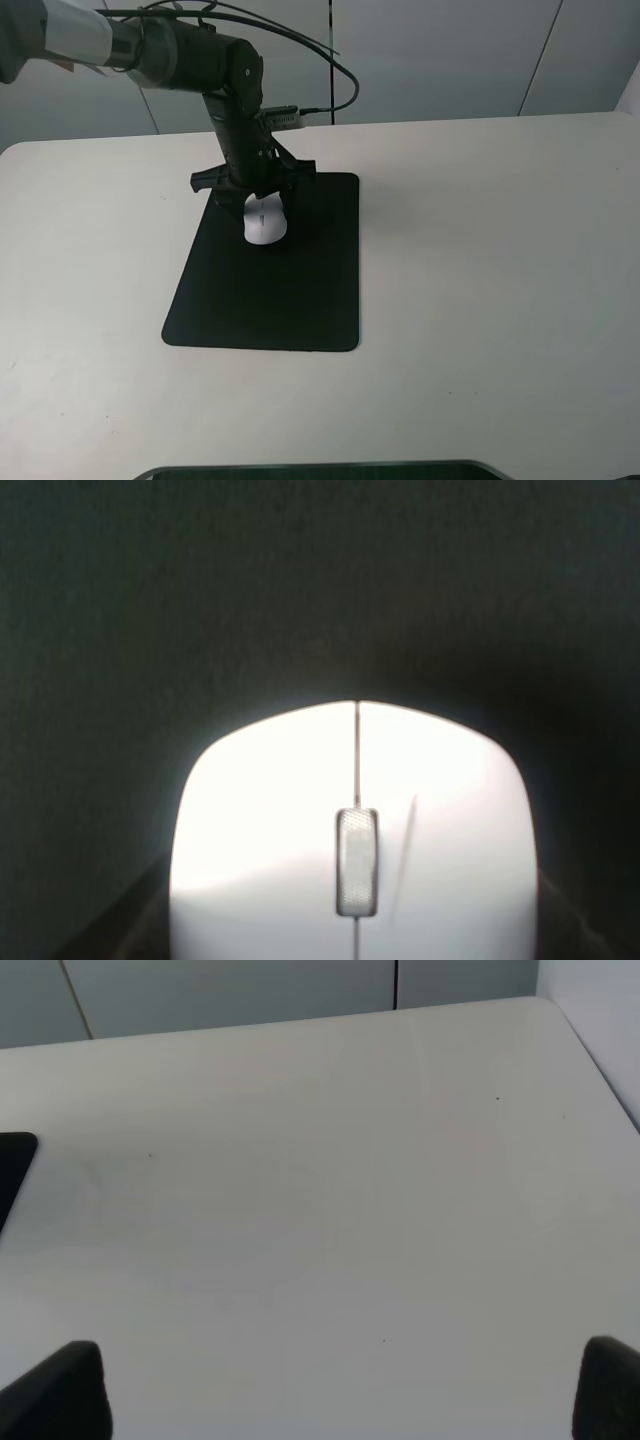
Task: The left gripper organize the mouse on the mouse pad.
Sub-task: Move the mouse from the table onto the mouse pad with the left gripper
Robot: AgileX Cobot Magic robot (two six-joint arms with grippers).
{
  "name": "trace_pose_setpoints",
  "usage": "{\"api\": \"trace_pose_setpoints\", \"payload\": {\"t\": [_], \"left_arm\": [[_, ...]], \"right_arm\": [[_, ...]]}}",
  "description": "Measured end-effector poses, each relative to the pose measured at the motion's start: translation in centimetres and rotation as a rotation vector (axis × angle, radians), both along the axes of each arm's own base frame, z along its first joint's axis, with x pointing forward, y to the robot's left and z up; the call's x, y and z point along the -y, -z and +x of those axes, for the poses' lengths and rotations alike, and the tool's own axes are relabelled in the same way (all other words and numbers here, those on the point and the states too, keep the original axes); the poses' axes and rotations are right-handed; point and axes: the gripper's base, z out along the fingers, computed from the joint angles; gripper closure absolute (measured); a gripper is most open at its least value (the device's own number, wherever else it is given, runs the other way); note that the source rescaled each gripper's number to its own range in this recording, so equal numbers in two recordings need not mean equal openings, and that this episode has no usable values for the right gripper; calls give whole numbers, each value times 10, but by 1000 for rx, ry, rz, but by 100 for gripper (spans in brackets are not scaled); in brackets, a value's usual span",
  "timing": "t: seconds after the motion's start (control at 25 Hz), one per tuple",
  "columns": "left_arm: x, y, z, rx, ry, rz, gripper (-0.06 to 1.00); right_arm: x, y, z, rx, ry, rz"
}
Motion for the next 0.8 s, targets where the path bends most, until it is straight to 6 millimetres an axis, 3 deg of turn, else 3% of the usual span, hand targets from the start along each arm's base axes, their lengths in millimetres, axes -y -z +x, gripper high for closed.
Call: {"api": "trace_pose_setpoints", "payload": {"t": [0.68,0.8], "left_arm": [[0,9,0,-11,39,11,94],[0,9,0,-10,62,14,86]], "right_arm": [[0,0,0,0,0,0],[0,0,0,0,0,0]]}}
